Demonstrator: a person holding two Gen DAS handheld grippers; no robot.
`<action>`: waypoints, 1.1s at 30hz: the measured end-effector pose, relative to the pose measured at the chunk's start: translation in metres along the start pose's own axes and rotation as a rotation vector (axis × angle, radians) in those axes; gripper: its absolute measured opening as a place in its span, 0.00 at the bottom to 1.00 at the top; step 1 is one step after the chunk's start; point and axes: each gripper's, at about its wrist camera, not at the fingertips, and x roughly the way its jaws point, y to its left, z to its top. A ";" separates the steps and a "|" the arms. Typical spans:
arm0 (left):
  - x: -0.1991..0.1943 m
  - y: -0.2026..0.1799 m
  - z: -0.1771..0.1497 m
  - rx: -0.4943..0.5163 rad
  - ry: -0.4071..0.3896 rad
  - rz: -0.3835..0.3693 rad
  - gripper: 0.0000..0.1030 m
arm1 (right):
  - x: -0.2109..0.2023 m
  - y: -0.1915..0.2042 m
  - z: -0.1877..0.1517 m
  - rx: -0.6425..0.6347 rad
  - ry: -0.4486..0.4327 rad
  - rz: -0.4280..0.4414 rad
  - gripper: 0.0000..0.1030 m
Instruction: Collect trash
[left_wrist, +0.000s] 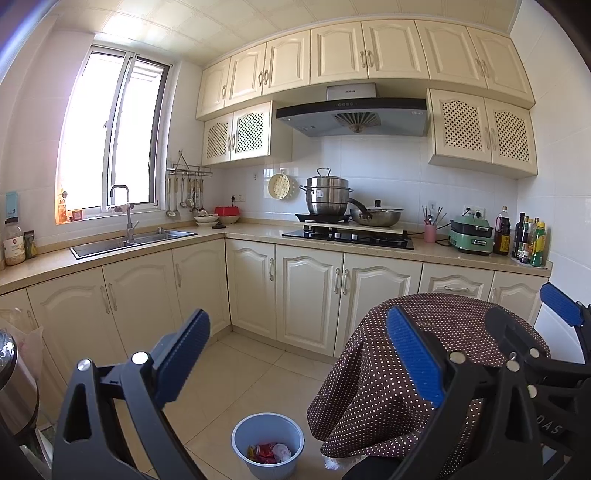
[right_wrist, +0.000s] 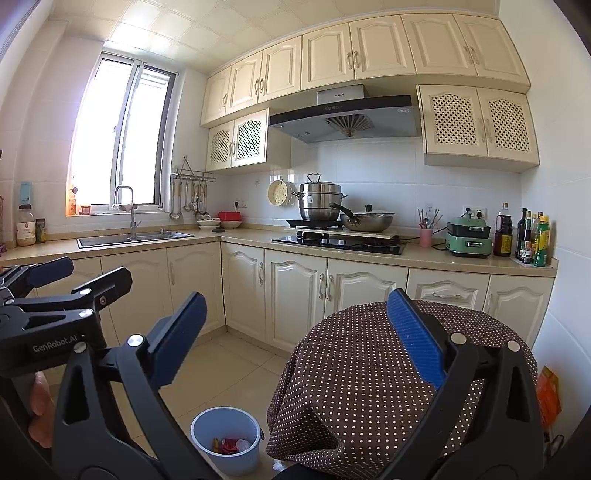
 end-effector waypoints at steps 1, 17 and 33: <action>0.000 0.000 0.000 0.000 0.000 -0.001 0.92 | 0.000 0.000 0.000 0.000 0.001 0.000 0.94; 0.002 -0.004 -0.002 0.006 0.007 -0.002 0.92 | 0.000 0.001 0.001 0.001 0.001 -0.001 0.94; 0.004 -0.006 -0.006 0.011 0.016 -0.007 0.92 | 0.001 0.000 -0.004 0.001 0.010 0.001 0.94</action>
